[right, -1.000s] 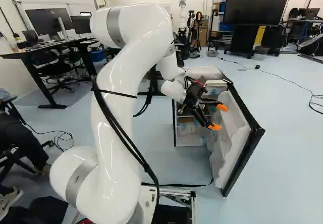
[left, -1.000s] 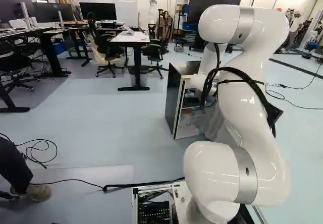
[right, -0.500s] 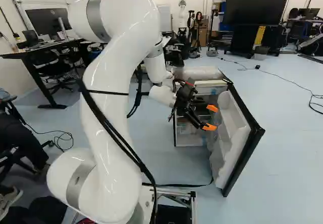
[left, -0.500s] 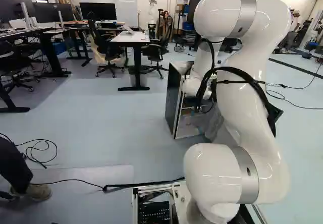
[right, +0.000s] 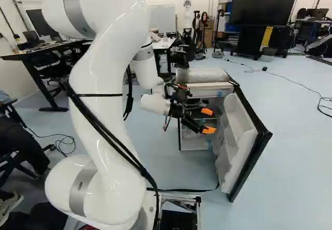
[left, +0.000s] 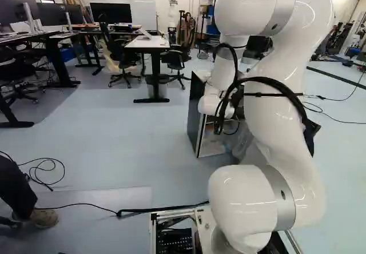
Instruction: Open the fridge door
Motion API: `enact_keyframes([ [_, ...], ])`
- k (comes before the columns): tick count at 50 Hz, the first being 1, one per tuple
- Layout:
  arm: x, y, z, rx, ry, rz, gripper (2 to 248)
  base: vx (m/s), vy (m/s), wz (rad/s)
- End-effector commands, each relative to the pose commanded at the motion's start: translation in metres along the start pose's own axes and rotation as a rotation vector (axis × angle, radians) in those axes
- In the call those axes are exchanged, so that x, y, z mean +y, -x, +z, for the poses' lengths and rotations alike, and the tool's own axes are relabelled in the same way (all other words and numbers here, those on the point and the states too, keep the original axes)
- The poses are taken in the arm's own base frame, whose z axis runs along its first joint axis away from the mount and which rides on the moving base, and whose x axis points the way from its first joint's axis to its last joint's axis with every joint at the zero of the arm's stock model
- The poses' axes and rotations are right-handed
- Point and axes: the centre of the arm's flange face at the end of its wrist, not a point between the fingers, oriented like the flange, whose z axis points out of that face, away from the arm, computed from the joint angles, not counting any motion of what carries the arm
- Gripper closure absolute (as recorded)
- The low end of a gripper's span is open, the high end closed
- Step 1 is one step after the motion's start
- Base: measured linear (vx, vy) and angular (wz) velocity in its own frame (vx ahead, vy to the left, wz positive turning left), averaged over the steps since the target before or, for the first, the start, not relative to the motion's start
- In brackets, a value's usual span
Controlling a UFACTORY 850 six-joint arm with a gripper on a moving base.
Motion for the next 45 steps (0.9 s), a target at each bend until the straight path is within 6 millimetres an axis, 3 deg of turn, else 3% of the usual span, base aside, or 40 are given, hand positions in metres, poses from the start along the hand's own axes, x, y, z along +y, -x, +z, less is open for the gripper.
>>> enact_keyframes([
  [45, 0.0081, -0.0029, -0.0101, 0.004, -0.099, -0.019, 3, 0.000, 0.000, 0.000],
])
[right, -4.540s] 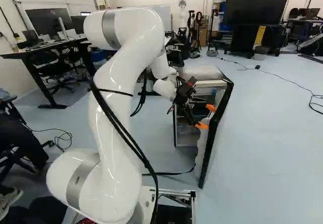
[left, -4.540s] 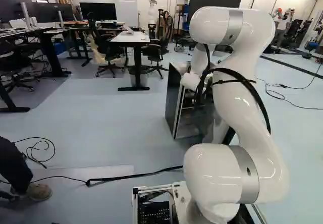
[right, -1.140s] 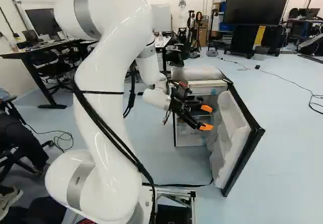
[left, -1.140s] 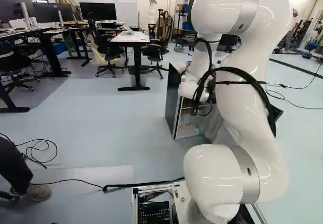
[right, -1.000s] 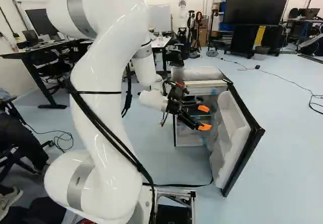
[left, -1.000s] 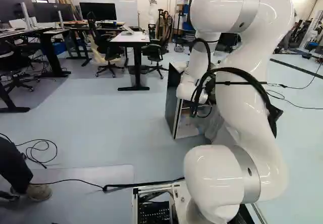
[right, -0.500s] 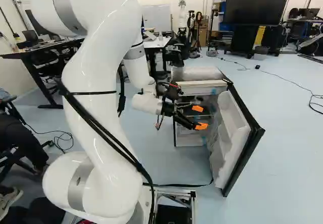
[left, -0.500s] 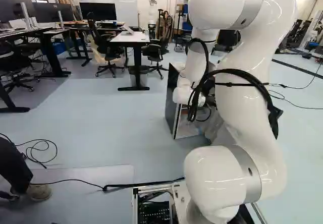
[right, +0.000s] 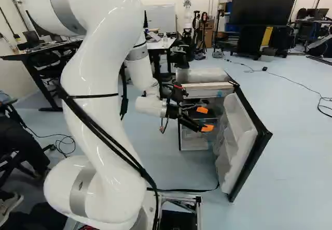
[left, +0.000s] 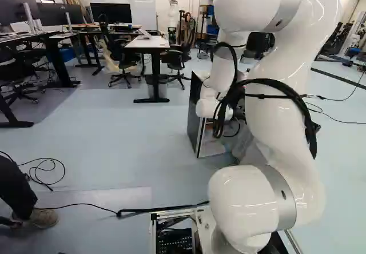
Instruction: Open the fridge door
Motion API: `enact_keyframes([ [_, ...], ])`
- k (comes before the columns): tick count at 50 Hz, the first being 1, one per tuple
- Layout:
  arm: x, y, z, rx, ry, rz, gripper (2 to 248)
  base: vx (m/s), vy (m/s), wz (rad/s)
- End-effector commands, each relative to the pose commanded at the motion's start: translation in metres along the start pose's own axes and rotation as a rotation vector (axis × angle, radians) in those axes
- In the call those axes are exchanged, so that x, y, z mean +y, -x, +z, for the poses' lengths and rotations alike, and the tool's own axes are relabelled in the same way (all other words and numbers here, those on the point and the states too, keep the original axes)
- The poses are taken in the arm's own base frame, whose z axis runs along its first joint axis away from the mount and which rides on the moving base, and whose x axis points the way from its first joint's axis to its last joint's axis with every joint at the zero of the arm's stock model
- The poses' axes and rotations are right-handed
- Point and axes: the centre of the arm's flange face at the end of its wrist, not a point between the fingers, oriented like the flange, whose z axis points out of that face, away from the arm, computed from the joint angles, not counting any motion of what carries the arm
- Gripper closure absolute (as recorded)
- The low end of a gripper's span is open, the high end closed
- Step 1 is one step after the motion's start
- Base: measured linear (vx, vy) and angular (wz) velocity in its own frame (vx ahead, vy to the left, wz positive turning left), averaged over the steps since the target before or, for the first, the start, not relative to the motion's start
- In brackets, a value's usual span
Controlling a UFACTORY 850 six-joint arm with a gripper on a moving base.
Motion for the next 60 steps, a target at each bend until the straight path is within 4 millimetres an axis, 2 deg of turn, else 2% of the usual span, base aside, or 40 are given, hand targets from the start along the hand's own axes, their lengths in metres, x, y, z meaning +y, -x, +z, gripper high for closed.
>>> enact_keyframes([
  [30, 0.004, -0.013, -0.009, -0.004, -0.171, 0.002, 3, 0.000, 0.000, 0.000],
  [60, 0.014, -0.029, -0.027, -0.012, -0.445, -0.013, 3, 0.000, 0.000, 0.000],
])
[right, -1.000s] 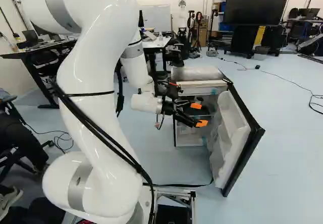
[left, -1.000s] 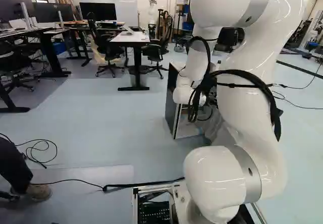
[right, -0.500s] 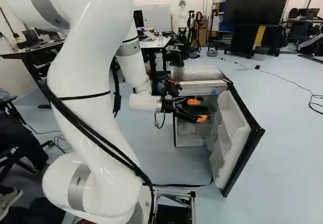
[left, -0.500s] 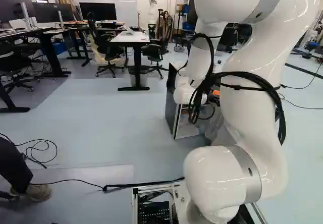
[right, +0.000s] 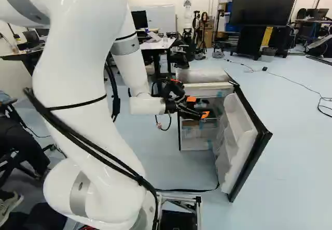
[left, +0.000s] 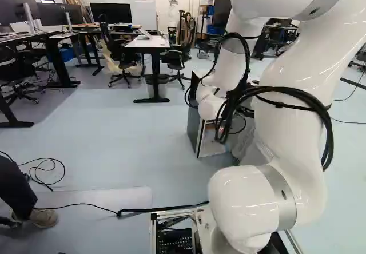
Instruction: Open the fridge door
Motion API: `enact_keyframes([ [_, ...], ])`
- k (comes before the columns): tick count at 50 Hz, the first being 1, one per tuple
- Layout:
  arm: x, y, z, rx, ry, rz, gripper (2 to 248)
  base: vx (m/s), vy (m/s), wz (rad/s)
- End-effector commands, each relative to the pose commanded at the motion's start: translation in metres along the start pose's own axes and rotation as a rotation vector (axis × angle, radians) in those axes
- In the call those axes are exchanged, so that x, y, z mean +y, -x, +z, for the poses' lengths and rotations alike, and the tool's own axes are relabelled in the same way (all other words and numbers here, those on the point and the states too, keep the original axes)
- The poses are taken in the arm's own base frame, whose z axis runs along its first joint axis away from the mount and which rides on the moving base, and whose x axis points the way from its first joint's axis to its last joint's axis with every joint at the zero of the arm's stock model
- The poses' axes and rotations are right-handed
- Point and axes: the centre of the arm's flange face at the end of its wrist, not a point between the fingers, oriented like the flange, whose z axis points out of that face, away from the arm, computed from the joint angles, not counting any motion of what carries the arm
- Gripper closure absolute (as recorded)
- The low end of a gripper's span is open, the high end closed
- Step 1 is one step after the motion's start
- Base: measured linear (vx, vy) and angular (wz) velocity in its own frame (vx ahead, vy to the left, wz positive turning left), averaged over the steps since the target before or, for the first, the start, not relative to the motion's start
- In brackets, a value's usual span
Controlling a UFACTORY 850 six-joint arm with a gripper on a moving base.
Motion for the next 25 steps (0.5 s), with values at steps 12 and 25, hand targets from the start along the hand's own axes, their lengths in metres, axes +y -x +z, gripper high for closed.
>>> enact_keyframes([
  [12, 0.001, -0.006, -0.013, -0.007, -0.135, -0.016, 3, 0.000, 0.000, 0.000],
  [25, 0.004, -0.011, -0.030, -0.016, -0.297, -0.045, 3, 0.000, 0.000, 0.000],
])
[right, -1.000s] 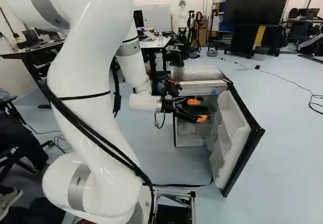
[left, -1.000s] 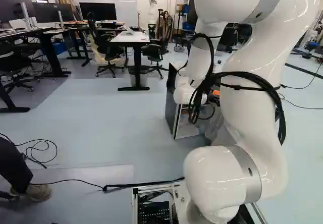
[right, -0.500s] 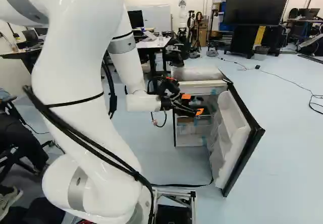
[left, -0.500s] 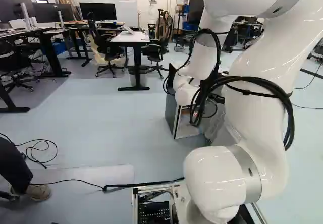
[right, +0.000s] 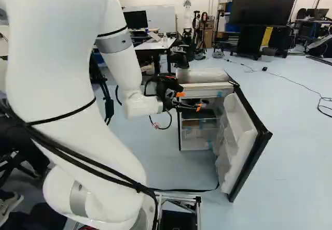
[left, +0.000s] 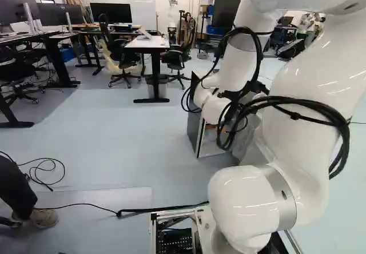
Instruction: Open the fridge door
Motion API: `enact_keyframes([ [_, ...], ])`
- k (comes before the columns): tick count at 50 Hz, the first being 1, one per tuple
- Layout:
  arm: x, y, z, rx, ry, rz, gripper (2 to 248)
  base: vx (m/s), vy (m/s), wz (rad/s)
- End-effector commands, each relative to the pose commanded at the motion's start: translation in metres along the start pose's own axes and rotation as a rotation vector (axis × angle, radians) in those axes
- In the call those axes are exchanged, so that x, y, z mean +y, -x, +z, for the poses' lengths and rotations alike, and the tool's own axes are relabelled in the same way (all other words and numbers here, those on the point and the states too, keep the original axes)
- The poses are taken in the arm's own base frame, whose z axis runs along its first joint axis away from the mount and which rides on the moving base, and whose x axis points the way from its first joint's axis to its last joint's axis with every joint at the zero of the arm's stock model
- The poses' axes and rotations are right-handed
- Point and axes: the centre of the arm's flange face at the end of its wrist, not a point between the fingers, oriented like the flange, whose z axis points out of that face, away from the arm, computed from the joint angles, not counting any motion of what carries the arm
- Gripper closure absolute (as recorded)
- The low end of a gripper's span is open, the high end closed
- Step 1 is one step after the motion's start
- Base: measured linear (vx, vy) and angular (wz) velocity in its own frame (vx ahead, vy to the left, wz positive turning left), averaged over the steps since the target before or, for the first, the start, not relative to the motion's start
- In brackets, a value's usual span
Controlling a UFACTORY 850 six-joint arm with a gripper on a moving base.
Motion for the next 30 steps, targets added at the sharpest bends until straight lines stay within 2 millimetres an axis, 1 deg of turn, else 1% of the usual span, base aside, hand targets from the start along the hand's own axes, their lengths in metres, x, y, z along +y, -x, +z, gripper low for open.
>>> enact_keyframes([
  [30, -0.001, -0.001, -0.043, -0.028, -0.331, -0.094, 3, 0.000, 0.000, 0.000],
])
